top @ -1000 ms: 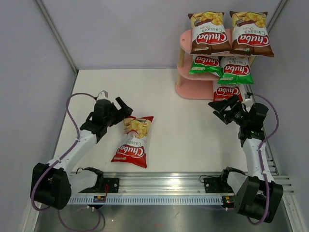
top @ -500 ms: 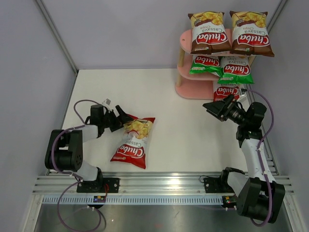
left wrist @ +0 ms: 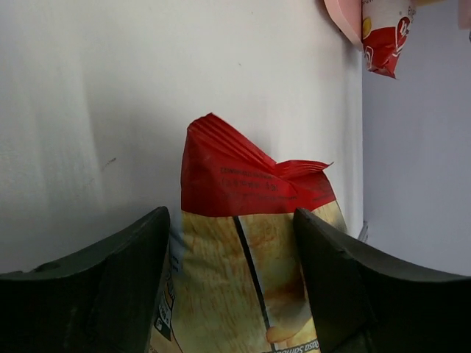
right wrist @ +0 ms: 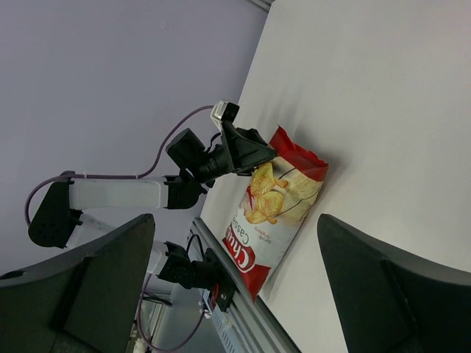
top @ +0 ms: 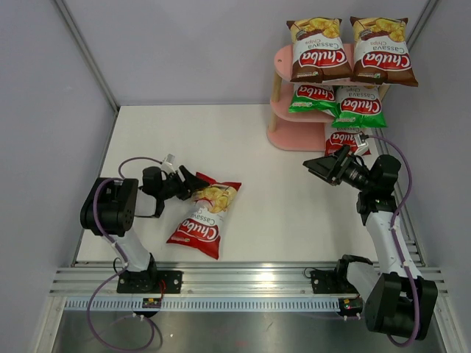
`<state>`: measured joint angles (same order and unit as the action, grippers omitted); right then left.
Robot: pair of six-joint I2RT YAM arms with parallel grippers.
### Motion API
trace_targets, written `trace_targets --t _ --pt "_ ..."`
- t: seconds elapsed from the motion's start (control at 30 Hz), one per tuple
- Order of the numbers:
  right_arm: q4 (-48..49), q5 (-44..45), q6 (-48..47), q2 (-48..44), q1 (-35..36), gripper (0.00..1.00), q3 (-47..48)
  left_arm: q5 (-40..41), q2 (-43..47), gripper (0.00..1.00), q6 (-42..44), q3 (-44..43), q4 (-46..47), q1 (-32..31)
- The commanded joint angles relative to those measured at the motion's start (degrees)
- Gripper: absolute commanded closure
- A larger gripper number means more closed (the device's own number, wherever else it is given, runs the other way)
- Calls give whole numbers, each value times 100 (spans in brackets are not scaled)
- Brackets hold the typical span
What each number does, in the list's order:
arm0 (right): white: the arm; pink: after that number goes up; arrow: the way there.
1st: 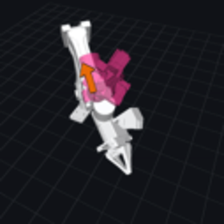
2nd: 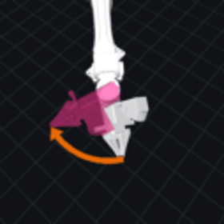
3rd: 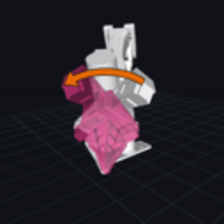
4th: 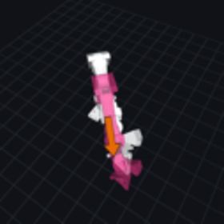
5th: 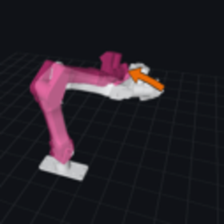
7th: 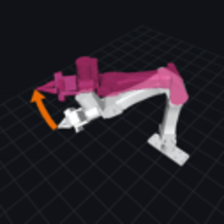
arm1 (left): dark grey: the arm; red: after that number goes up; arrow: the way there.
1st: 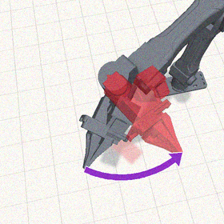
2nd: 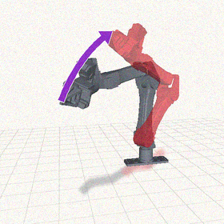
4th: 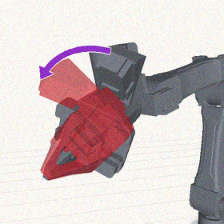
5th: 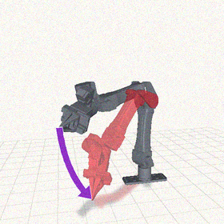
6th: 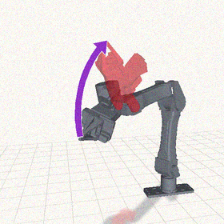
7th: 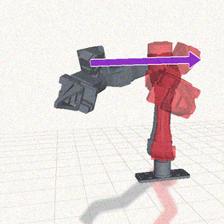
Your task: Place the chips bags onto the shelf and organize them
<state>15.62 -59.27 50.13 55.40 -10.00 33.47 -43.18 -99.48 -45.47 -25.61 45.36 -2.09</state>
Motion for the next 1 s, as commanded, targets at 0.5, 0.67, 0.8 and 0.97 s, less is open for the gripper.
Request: trace_targets --t 0.5,0.67,0.8,0.97 --pt "229 1161 -48 147 1507 1 -481 2418 1534 100 -1718 609 -677 -556" --pt "1582 2785 725 173 2598 1 -1490 3657 2757 100 -2615 680 -1748 -696" --pt "2382 3368 736 366 3336 0 -1765 4483 3706 100 -2975 469 -2566 -819" --pt "3200 3518 603 1270 4365 0 -1677 4819 4243 100 -3555 302 -2770 -899"
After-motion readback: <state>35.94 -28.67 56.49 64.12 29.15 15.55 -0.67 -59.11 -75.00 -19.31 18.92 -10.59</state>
